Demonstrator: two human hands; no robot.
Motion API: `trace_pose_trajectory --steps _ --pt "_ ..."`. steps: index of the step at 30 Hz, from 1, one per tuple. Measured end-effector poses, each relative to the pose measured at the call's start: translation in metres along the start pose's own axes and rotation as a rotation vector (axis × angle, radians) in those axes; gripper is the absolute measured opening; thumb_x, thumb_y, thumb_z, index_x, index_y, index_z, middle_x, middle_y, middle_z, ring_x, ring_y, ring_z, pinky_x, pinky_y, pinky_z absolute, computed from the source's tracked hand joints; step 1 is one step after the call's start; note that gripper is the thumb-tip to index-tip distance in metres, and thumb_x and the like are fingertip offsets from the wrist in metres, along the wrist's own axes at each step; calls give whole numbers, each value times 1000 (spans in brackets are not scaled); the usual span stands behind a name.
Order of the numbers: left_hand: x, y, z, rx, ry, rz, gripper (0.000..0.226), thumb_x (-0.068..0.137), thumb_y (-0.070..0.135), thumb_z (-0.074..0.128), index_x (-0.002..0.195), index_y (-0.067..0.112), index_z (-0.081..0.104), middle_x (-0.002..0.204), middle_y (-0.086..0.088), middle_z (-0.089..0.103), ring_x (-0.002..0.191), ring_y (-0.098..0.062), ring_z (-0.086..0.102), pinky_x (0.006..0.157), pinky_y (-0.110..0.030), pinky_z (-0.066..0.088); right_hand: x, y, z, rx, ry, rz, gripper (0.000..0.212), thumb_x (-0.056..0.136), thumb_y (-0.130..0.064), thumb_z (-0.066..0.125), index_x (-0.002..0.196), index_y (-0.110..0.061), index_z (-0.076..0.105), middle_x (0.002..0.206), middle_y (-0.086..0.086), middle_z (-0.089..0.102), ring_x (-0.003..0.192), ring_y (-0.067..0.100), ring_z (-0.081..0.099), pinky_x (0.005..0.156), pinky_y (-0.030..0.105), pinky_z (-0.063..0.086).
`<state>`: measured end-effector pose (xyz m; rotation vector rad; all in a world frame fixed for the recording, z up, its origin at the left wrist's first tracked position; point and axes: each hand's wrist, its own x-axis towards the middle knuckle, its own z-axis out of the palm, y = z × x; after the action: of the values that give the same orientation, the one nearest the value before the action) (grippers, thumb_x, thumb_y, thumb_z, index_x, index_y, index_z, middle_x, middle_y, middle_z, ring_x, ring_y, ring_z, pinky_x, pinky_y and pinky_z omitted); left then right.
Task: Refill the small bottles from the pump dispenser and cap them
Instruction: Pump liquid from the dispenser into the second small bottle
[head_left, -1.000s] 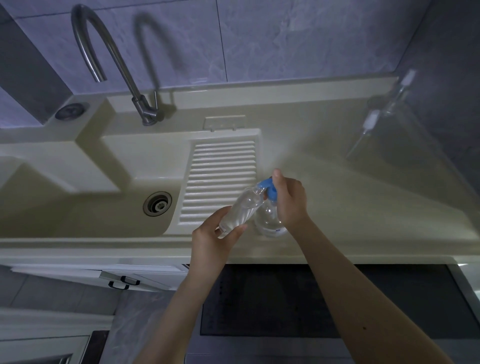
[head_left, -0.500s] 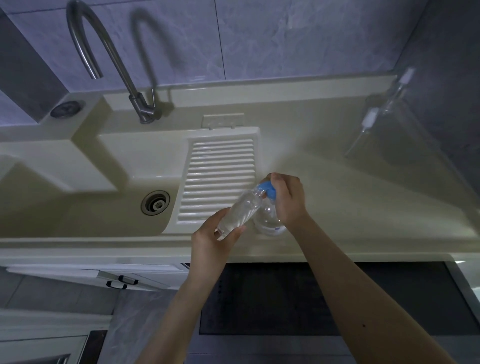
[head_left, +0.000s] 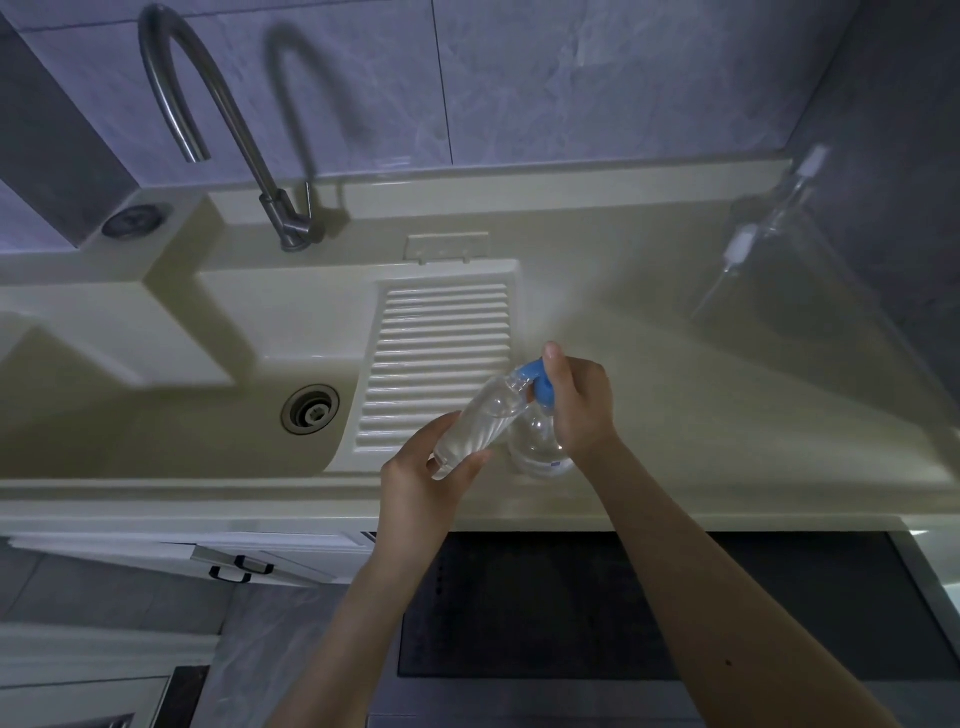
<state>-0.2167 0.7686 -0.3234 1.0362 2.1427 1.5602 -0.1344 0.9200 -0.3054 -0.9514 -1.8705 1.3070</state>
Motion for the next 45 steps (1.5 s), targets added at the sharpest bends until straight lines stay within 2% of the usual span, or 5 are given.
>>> trace_pose_trajectory --steps 14,21,32,41,45 --pt "0 -9 4 40 26 19 38 77 13 76 114 12 66 101 8 70 92 -6 66 81 -20 53 7 9 2 67 5 -72 49 84 -26 34 41 -37 56 39 -16 48 42 6 39 59 28 31" --pt "0 0 6 -13 9 9 37 78 14 74 115 14 66 101 8 71 93 -3 65 80 -12 48 2 4 2 45 16 -55 62 80 -65 24 39 -32 57 35 -11 39 41 4 41 59 27 32" --pt "-1 1 8 3 40 21 38 78 13 75 115 14 66 100 6 71 90 0 65 78 -10 48 3 3 1 86 5 -16 59 84 -56 33 51 -20 68 34 -12 39 40 4 39 63 30 36" --pt "-4 -2 8 23 13 5 32 78 6 74 109 13 69 96 14 69 88 3 63 73 -5 44 5 3 1 82 3 -61 54 83 -21 33 38 -39 55 36 -14 44 41 7 36 53 25 29" --pt "-3 -1 10 33 12 -3 23 78 6 74 100 6 69 91 15 68 81 5 61 69 -4 41 5 5 1 68 2 -33 55 88 -42 33 39 -31 57 36 -14 43 47 13 40 64 36 43"
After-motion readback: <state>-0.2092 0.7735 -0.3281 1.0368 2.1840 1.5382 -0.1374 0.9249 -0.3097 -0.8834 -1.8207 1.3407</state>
